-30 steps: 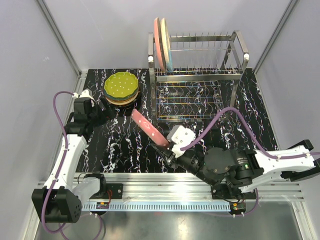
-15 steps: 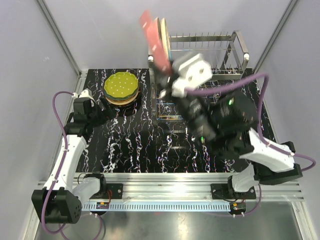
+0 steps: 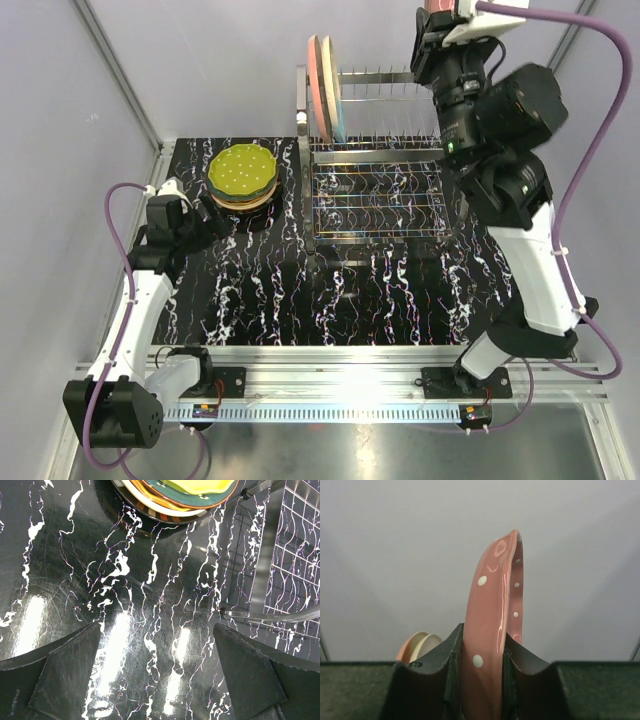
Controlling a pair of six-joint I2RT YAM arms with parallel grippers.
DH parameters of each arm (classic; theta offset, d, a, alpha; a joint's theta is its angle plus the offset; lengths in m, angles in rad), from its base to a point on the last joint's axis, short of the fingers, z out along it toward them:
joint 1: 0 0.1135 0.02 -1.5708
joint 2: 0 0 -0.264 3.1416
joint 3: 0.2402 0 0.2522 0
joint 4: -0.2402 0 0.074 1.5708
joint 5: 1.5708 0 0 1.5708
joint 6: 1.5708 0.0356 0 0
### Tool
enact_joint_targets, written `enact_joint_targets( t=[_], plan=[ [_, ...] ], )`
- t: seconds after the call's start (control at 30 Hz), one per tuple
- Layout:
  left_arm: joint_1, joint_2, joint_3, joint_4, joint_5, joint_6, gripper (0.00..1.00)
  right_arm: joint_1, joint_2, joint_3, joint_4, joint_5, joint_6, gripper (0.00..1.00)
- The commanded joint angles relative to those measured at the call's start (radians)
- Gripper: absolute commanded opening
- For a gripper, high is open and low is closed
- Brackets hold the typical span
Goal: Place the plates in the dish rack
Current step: Insert the plate into the dish rack
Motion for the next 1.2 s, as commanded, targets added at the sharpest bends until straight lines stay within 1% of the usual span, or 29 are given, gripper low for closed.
enact_joint_targets(
  t=[0.0,0.03,0.07,0.23,0.43,0.57,0.7,0.8,0.97,1.17],
  plan=[
    [0.004,-0.009,0.015,0.05,0.012,0.015,0.99,-0.173,0.035,0.003,-0.065,-0.266,0.278,0.0],
    [0.004,-0.007,0.012,0.052,0.015,0.015,0.99,-0.202,0.046,0.006,-0.071,-0.336,0.346,0.0],
    [0.004,-0.006,0.012,0.055,0.019,0.012,0.99,-0.237,0.055,0.007,-0.074,-0.358,0.368,0.0],
    [0.005,0.011,0.017,0.055,0.042,0.012,0.99,-0.273,0.126,0.02,-0.068,-0.466,0.428,0.0],
    [0.005,0.025,0.02,0.053,0.053,0.013,0.99,-0.282,0.202,0.057,-0.071,-0.5,0.456,0.0],
    [0.004,0.027,0.018,0.056,0.061,0.013,0.99,-0.287,0.204,0.005,-0.022,-0.507,0.48,0.0],
    [0.005,0.031,0.018,0.058,0.061,0.013,0.99,-0.285,0.233,0.006,0.01,-0.5,0.508,0.0],
    [0.004,0.033,0.014,0.058,0.061,0.013,0.99,-0.285,0.265,0.046,0.012,-0.469,0.503,0.0],
    [0.004,0.037,0.015,0.061,0.068,0.01,0.99,-0.285,0.284,0.066,0.052,-0.383,0.499,0.0],
    [0.004,0.043,0.015,0.063,0.072,0.01,0.99,-0.285,0.299,0.064,0.098,-0.277,0.551,0.0]
  ],
)
